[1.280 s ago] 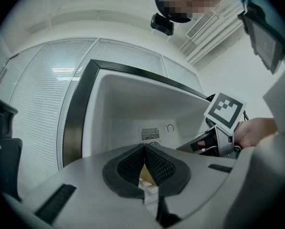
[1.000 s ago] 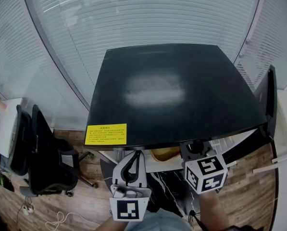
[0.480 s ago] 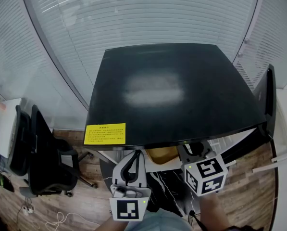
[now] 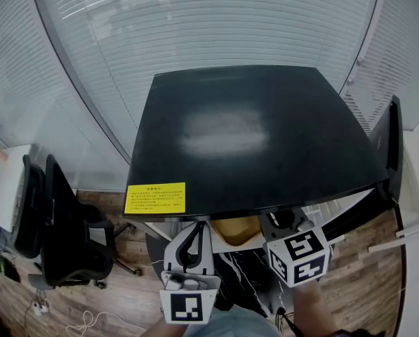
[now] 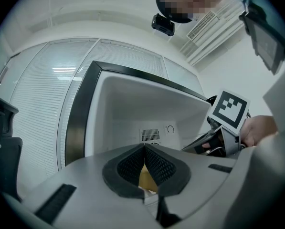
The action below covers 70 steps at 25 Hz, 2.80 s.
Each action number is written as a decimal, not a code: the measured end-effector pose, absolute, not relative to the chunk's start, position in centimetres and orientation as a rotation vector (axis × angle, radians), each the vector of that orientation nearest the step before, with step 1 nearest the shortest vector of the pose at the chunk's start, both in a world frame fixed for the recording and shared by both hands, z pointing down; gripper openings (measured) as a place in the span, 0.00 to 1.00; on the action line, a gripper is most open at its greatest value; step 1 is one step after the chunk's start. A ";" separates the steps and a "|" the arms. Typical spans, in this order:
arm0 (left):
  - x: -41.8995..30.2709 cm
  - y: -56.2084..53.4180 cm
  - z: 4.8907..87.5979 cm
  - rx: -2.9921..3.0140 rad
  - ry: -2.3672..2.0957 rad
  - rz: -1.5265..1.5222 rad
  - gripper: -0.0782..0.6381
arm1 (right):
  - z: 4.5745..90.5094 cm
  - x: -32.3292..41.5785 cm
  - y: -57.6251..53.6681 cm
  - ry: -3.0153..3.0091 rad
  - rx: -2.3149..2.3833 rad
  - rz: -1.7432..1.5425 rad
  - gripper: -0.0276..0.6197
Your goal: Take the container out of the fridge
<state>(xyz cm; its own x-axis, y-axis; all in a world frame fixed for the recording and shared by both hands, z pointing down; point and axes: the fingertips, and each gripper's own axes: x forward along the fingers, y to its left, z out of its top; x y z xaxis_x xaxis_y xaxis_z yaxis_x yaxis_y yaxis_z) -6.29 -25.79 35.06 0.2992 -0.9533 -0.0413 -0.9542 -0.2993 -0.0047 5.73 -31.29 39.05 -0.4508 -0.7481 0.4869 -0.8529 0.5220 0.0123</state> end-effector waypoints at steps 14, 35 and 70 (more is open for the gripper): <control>-6.1 -25.5 35.1 -2.511 1.827 0.037 0.13 | 39.0 6.4 -30.3 -2.299 1.334 0.279 0.11; -6.4 -25.4 34.9 -2.502 1.839 0.045 0.13 | 39.2 5.7 -30.0 -2.324 1.289 0.212 0.10; -4.0 -19.6 31.6 -2.432 1.793 0.062 0.13 | 33.6 7.3 -23.6 -2.490 1.416 0.052 0.09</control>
